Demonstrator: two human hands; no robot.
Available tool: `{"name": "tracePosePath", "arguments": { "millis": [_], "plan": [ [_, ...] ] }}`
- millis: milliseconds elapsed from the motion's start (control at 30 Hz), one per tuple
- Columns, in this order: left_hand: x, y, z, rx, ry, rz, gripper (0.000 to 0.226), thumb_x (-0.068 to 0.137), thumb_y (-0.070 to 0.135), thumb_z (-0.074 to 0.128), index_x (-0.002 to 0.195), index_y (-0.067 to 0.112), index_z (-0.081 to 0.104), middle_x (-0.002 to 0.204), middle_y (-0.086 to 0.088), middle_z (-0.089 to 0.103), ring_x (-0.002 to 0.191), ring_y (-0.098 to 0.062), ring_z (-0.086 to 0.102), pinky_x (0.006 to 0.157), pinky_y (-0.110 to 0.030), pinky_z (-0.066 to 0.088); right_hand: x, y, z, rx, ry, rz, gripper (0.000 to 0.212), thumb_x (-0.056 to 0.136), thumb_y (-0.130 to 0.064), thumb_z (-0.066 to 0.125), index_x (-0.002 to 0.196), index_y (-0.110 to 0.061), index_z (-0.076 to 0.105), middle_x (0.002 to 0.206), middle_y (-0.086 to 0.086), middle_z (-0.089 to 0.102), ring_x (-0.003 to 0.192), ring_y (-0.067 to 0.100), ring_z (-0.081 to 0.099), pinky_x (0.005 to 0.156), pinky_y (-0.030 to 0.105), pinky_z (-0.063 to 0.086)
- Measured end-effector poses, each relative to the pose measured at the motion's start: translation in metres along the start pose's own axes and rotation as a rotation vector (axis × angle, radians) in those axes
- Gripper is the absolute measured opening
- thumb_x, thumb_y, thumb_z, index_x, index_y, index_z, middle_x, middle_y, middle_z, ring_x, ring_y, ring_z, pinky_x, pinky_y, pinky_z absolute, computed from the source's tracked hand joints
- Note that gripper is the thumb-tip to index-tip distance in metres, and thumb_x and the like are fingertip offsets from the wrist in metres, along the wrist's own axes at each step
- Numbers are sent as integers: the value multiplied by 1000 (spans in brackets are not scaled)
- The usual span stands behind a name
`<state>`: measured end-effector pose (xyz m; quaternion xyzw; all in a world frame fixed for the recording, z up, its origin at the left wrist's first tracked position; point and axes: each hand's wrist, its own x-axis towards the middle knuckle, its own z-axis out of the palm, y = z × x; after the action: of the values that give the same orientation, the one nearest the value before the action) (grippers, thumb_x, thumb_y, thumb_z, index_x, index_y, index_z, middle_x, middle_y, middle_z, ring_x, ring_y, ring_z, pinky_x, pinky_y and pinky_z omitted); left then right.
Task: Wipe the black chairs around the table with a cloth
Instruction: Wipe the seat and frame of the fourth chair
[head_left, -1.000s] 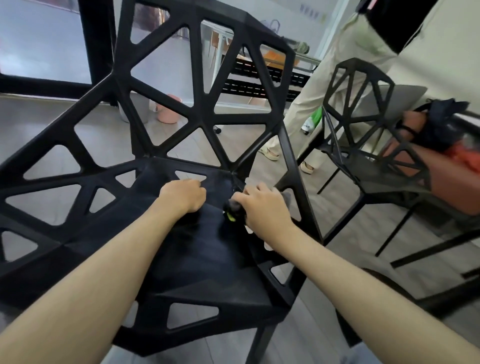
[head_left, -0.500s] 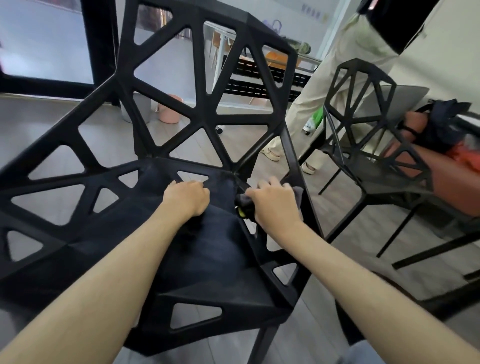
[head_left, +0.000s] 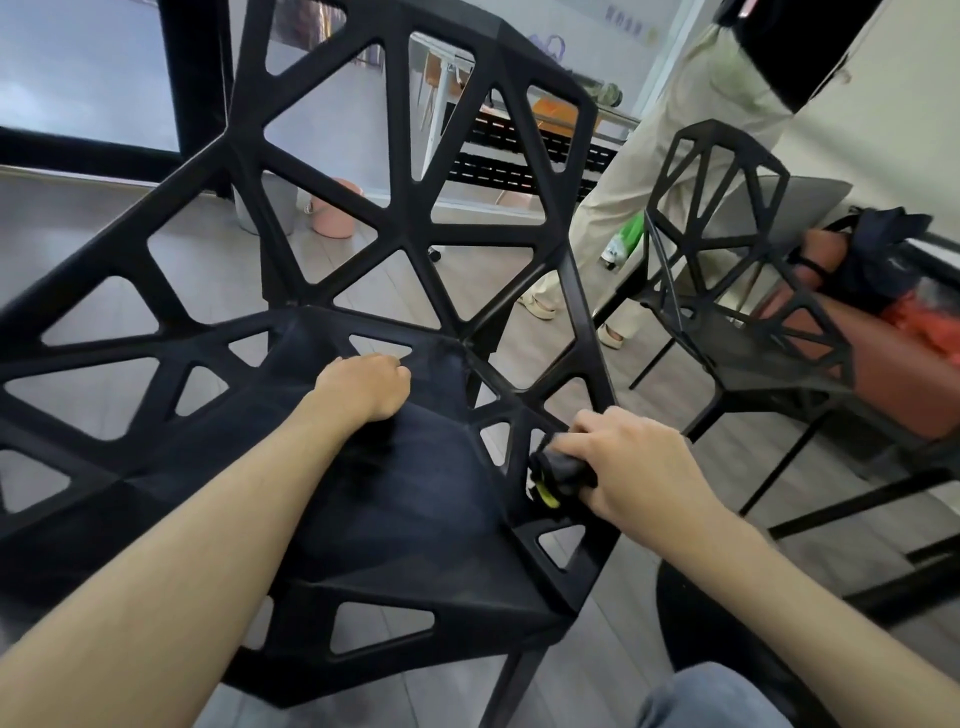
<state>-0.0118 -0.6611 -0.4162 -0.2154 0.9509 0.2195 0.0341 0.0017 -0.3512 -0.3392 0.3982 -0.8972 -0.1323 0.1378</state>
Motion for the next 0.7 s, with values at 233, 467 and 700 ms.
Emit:
{"name": "tracePosePath", "arguments": {
  "millis": [233, 467, 700],
  "plan": [
    [-1, 1, 3, -4, 33, -12, 46, 105, 23, 22, 131, 10, 57, 150, -14, 53, 132, -37, 50, 116, -45, 29, 70, -11, 19, -11, 156, 4, 31, 74, -15, 76, 100, -31, 71, 92, -2, 64, 86, 26, 61, 66, 36, 48],
    [-5, 2, 4, -18, 43, -9, 43, 105, 24, 24, 125, 8, 58, 146, -15, 55, 128, -38, 51, 110, -45, 34, -13, 8, 2, -13, 74, -7, 31, 74, -24, 77, 100, -34, 66, 101, -7, 59, 93, 22, 56, 68, 38, 51],
    [-6, 1, -8, -38, -22, -18, 48, 104, 31, 23, 132, 14, 57, 153, -13, 50, 136, -42, 45, 111, -46, 35, 27, 27, -2, -18, 224, 19, 32, 78, -21, 77, 105, -36, 68, 100, -6, 59, 91, 23, 54, 69, 36, 46]
  ]
}}
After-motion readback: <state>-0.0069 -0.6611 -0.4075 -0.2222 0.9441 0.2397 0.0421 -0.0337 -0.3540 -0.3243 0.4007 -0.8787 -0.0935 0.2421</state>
